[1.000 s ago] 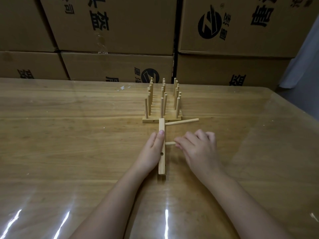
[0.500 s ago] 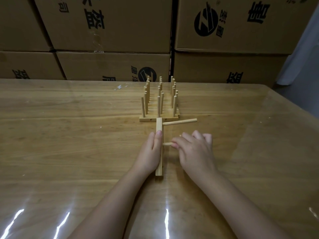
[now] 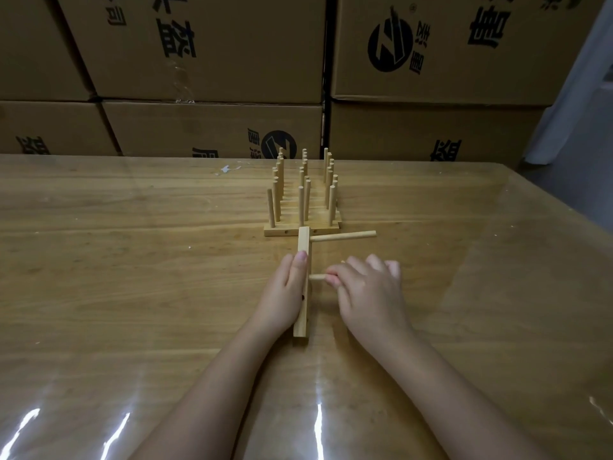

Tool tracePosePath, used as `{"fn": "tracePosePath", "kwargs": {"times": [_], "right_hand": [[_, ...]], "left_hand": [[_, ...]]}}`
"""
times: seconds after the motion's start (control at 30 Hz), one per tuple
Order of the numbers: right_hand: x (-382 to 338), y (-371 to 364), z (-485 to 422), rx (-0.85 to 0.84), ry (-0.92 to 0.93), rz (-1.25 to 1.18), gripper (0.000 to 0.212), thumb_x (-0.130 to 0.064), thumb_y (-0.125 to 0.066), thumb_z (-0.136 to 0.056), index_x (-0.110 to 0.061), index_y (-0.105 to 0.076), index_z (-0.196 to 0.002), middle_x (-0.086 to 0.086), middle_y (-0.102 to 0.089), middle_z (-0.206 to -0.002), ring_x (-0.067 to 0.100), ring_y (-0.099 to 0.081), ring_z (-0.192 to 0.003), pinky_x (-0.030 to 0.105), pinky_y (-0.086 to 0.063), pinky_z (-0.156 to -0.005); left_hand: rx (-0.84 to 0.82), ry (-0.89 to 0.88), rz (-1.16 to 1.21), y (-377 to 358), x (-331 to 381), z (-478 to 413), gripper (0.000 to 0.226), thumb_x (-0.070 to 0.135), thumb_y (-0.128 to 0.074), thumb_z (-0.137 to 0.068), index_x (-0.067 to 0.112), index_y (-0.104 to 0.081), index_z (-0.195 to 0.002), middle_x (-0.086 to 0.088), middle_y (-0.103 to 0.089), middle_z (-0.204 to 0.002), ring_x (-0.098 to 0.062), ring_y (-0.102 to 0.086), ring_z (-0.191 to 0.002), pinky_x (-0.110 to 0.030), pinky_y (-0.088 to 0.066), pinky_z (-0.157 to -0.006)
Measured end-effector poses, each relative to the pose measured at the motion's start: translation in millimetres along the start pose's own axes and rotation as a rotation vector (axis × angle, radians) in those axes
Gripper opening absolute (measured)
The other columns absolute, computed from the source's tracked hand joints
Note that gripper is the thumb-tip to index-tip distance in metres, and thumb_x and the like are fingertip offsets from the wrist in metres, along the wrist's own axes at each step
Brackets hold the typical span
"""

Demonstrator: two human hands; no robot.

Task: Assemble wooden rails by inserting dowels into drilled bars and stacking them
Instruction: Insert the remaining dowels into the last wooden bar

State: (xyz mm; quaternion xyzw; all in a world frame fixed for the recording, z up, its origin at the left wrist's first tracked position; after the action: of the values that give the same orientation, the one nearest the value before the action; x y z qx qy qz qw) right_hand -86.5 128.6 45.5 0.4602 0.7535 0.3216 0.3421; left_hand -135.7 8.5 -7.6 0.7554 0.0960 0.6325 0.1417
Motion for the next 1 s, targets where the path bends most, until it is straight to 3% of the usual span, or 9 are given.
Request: {"fn": "tracePosePath", "kwargs": {"times": [0.07, 0.2, 0.3, 0.37, 0.5, 0.63, 0.77, 0.87, 1.0], "right_hand": [[-2, 3, 1, 0.064, 0.029, 0.010, 0.024, -0.030, -0.050, -0.090, -0.020, -0.067, -0.104, -0.001, -0.061, -0.090, 0.021, -0.054, -0.084, 0.040, -0.037, -0.080], [4, 21, 4, 0.293, 0.039, -0.145, 0.034, -0.033, -0.041, -0.093, -0.017, -0.057, -0.118, 0.001, -0.047, -0.106, 0.014, -0.046, -0.101, 0.034, -0.027, -0.096], [18, 24, 4, 0.359, -0.086, -0.285, 0.035, -0.028, -0.040, -0.092, -0.011, -0.057, -0.118, 0.001, -0.045, -0.108, 0.012, -0.044, -0.102, 0.033, -0.033, -0.093], [29, 16, 3, 0.318, -0.180, -0.350, 0.031, -0.025, -0.041, -0.094, -0.011, -0.058, -0.116, -0.002, -0.043, -0.108, 0.012, -0.044, -0.103, 0.033, -0.036, -0.091], [54, 2, 2, 0.239, -0.392, -0.546, 0.022, -0.008, -0.050, -0.093, -0.016, -0.058, -0.111, 0.000, -0.044, -0.109, 0.019, -0.051, -0.102, 0.019, -0.041, -0.085], [68, -16, 2, 0.005, -0.504, -0.251, 0.035, -0.025, -0.058, -0.089, -0.014, -0.054, -0.123, 0.006, -0.044, -0.118, 0.025, -0.046, -0.113, 0.039, -0.036, -0.099], [76, -37, 7, -0.265, -0.586, -0.078, 0.056, -0.046, -0.057, -0.087, -0.018, -0.043, -0.135, 0.004, -0.036, -0.129, 0.023, -0.039, -0.122, 0.036, -0.029, -0.102], [75, -37, 6, -0.257, -0.539, -0.024, 0.032, -0.040, -0.058, -0.088, -0.021, -0.060, -0.113, 0.002, -0.040, -0.122, 0.021, -0.042, -0.117, 0.035, -0.030, -0.099], [74, -35, 4, -0.165, -0.483, -0.079, 0.016, -0.034, -0.055, -0.091, -0.021, -0.061, -0.099, -0.002, -0.050, -0.108, 0.016, -0.051, -0.099, 0.033, -0.041, -0.086]], "left_hand": [[-0.022, 0.037, 0.059, 2, -2, -1, 0.037, 0.051, -0.027, -0.097, 0.031, -0.057, -0.106, 0.011, -0.061, -0.102, 0.003, -0.055, -0.095, -0.007, -0.037, -0.072], [0.035, 0.093, 0.177, 9, -9, -5, 0.043, 0.047, -0.028, -0.100, 0.025, -0.060, -0.118, 0.006, -0.065, -0.113, -0.007, -0.057, -0.107, -0.026, -0.043, -0.092], [0.119, 0.156, 0.300, 15, -13, -6, 0.036, 0.044, -0.031, -0.101, 0.022, -0.059, -0.099, 0.007, -0.065, -0.081, 0.001, -0.062, -0.069, -0.013, -0.048, -0.061], [0.132, 0.225, 0.481, 16, -17, -6, 0.041, 0.043, -0.030, -0.102, 0.009, -0.052, -0.097, -0.007, -0.060, -0.066, -0.011, -0.057, -0.046, -0.021, -0.046, -0.043], [0.229, 0.283, 0.827, 28, -22, -9, 0.047, 0.040, -0.027, -0.103, -0.002, -0.048, -0.113, -0.015, -0.069, -0.071, -0.013, -0.060, -0.048, -0.021, -0.050, -0.044], [0.273, 0.276, 1.045, 31, -18, -8, 0.049, 0.039, -0.026, -0.103, -0.002, -0.040, -0.127, -0.016, -0.073, -0.086, -0.020, -0.071, -0.062, -0.025, -0.056, -0.052], [0.300, 0.270, 1.103, 31, -17, -8, 0.051, 0.039, -0.027, -0.103, 0.000, -0.029, -0.136, -0.025, -0.052, -0.128, -0.031, -0.073, -0.077, -0.030, -0.059, -0.058], [0.273, 0.273, 1.104, 29, -18, -8, 0.050, 0.040, -0.029, -0.102, 0.005, -0.027, -0.139, -0.025, -0.049, -0.134, -0.035, -0.071, -0.086, -0.033, -0.060, -0.064], [0.232, 0.267, 1.024, 26, -19, -10, 0.045, 0.042, -0.030, -0.102, 0.012, -0.026, -0.136, -0.016, -0.048, -0.124, -0.035, -0.071, -0.089, -0.035, -0.060, -0.070]]}}
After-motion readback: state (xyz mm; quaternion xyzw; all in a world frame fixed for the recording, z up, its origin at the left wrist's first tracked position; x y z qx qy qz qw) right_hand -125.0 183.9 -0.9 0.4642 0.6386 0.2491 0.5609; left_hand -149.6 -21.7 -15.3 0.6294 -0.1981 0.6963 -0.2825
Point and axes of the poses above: each hand's wrist, its own z-axis away from the middle knuckle, its own y-axis out of the back of the hand, x = y × z, the point moved 7 cm from there along -z, towards the middle knuckle
